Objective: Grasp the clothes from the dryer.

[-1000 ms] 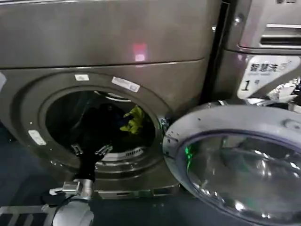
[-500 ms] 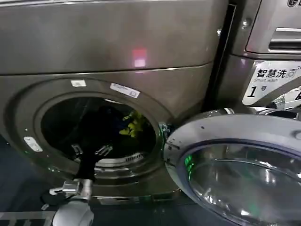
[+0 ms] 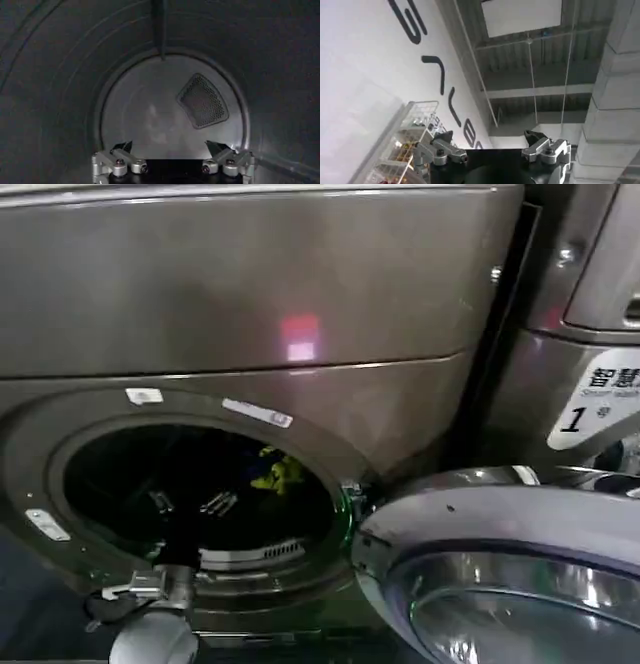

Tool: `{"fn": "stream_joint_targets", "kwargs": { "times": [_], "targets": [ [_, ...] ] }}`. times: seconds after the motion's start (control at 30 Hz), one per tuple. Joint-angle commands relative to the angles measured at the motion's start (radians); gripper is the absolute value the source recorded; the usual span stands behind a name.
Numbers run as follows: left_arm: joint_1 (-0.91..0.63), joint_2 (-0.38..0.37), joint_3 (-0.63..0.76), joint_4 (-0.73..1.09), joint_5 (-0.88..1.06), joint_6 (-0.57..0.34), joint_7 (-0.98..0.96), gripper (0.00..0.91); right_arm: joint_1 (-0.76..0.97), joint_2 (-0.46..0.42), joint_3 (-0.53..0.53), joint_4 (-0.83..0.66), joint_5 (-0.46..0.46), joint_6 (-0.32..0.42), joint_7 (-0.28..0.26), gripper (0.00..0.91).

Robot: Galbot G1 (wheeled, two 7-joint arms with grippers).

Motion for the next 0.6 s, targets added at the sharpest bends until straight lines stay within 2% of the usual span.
{"fn": "stream_joint_targets", "kwargs": {
  "times": [0.03,0.13,0.3,0.6],
  "targets": [
    [-0.244,0.001,0.023,0.255,-0.041,-0.005,0.007,0.907,-0.02,0.001,0.026,0.003,-0.009,-0.014,0.005,0.907],
    [-0.343,-0.007,0.041,0.36,-0.049,-0.015,0.025,0.907,-0.035,0.0,0.04,0.016,-0.011,-0.056,0.05,0.907],
    [-0.475,-0.025,0.069,0.481,-0.057,-0.017,0.045,0.907,-0.042,0.011,0.048,0.019,-0.023,-0.046,0.026,0.907],
    [-0.667,-0.043,0.104,0.72,-0.082,-0.013,0.089,0.907,-0.047,0.006,0.063,0.012,-0.008,-0.035,0.018,0.907]
  ]
}}
